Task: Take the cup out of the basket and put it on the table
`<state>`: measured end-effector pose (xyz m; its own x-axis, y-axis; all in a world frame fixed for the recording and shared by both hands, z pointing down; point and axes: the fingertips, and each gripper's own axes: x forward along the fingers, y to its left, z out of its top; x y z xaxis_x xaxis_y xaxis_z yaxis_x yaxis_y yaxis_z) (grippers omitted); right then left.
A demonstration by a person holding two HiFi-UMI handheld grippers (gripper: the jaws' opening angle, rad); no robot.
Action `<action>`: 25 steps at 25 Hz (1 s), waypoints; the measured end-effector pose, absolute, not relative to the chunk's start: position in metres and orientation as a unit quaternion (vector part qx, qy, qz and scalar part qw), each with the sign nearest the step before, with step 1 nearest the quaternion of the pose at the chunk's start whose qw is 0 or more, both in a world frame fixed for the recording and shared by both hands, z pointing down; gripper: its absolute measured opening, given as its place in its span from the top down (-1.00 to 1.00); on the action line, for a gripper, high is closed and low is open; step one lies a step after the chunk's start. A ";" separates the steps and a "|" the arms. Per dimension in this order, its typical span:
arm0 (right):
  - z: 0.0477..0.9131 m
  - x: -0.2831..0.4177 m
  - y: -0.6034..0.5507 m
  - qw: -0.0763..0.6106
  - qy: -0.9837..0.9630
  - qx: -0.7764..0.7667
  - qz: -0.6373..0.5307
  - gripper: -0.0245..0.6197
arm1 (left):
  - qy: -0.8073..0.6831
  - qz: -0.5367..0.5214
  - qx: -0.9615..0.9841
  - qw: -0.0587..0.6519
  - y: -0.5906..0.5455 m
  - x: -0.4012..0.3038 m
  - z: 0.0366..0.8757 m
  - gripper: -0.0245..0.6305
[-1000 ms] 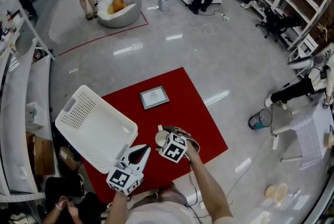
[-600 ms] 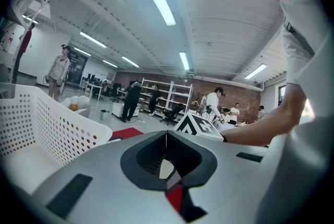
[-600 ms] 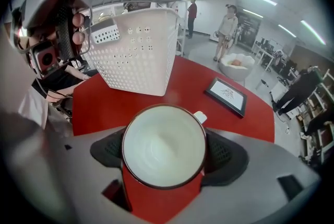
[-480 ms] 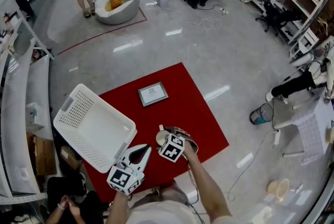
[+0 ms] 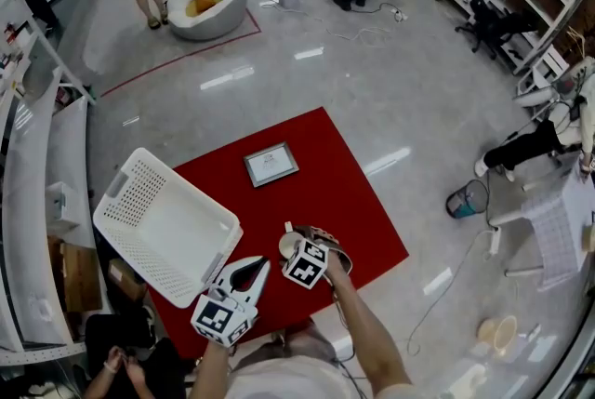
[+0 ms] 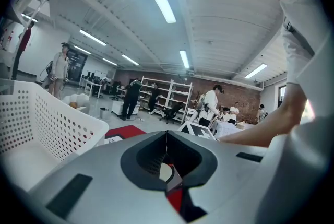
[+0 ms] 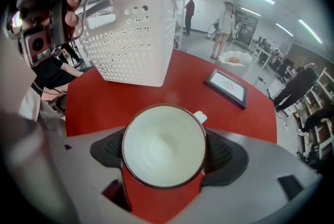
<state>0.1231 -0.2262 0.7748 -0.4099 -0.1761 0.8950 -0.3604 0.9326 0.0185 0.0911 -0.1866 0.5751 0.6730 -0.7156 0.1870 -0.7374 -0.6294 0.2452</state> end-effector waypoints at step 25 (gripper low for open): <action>0.750 0.138 -0.223 0.474 -0.857 0.183 0.080 -0.37 | -0.395 0.037 0.905 0.154 -0.189 0.098 0.577 0.89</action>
<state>0.1384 -0.2229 0.7503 -0.4833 -0.2371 0.8427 -0.3891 0.9205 0.0359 0.0982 -0.1888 0.5766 0.6857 -0.7029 0.1891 -0.7259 -0.6410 0.2493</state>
